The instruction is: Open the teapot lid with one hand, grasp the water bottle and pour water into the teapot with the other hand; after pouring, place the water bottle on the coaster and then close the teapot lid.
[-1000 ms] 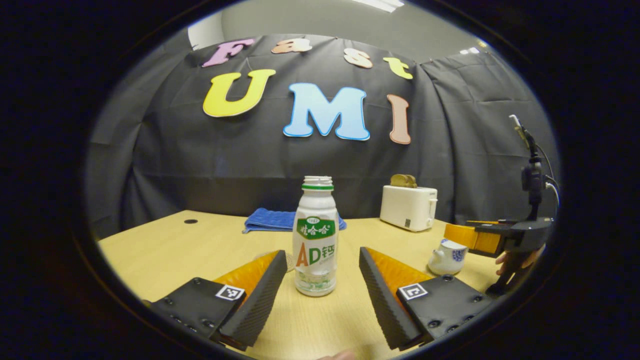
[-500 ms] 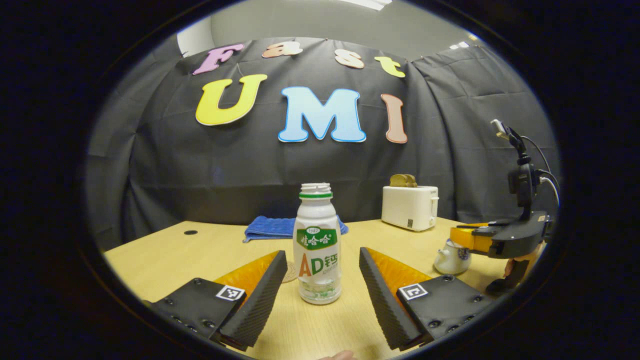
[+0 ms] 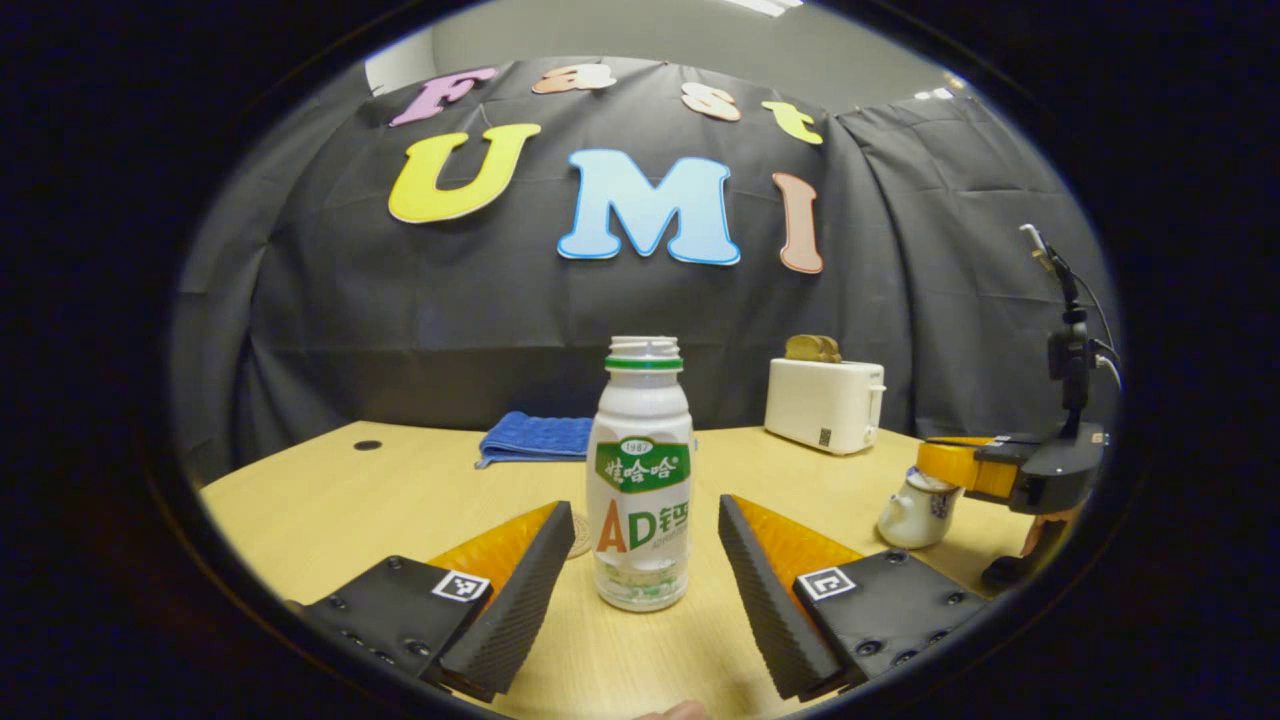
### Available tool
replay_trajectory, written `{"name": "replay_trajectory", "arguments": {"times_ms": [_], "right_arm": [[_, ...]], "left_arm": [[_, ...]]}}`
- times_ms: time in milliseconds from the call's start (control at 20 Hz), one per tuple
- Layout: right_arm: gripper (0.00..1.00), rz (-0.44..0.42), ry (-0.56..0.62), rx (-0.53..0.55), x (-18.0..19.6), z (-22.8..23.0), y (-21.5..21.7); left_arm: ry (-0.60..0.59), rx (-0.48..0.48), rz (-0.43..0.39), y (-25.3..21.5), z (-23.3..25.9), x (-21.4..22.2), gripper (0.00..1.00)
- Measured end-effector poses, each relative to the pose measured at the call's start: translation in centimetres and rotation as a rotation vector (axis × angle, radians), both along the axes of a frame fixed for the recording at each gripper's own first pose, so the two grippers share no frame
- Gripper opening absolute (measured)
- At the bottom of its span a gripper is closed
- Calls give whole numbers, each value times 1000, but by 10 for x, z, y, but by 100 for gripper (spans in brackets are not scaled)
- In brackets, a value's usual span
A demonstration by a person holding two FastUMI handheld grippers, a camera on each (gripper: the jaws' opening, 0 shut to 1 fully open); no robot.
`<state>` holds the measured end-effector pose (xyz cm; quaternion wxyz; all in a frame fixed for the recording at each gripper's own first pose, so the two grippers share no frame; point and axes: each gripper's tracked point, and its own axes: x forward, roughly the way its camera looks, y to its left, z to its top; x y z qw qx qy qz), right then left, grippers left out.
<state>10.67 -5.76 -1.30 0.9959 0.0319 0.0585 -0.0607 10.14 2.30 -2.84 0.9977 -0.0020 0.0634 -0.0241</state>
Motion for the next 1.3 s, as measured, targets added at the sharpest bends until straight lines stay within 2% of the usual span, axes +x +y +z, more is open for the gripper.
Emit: {"name": "replay_trajectory", "arguments": {"times_ms": [150, 250, 350, 450, 600, 650, 700, 800, 900, 950, 1000, 1050, 1100, 1150, 1300], "right_arm": [[1, 7, -45, -20, -4, 14, 2], [1, 10, -67, -36, -6, 21, 2], [1, 19, -74, -39, -7, 24, 5], [1, 42, -84, -39, -13, 30, 11], [1, 76, -95, -29, -33, 34, 17], [1, 85, -92, -16, -47, 33, 16], [1, 89, -91, -8, -60, 32, 14], [1, 74, -94, 17, -90, 32, 4], [1, 61, -101, 39, -111, 32, -3], [1, 50, -110, 43, -121, 33, -8], [1, 43, -116, 50, -131, 33, -12], [1, 40, -125, 55, -137, 35, -14], [1, 31, -137, 57, -143, 36, -17], [1, 18, -157, 57, -151, 38, -23], [1, -3, -174, 69, -162, 36, -36]], "left_arm": [[23, -7, 12, 5, -6, 22, 98], [29, 1, 1, 2, -6, 34, 96], [37, 14, -17, -2, -11, 41, 98], [41, 32, -29, -5, -12, 43, 89], [43, 30, -47, -15, -11, 41, 82], [33, 57, -57, -20, -7, 40, 82], [9, 114, -74, -28, 2, 41, 78], [-44, 254, -110, -48, 18, 43, 82], [-49, 340, -155, -70, 15, 46, 82], [-40, 390, -184, -83, 10, 50, 78], [-23, 446, -214, -95, 3, 53, 82], [-18, 492, -237, -104, 0, 56, 82], [-12, 545, -256, -112, -3, 58, 78], [-7, 622, -274, -117, -8, 61, 82], [-16, 791, -308, -133, -12, 72, 83]]}}
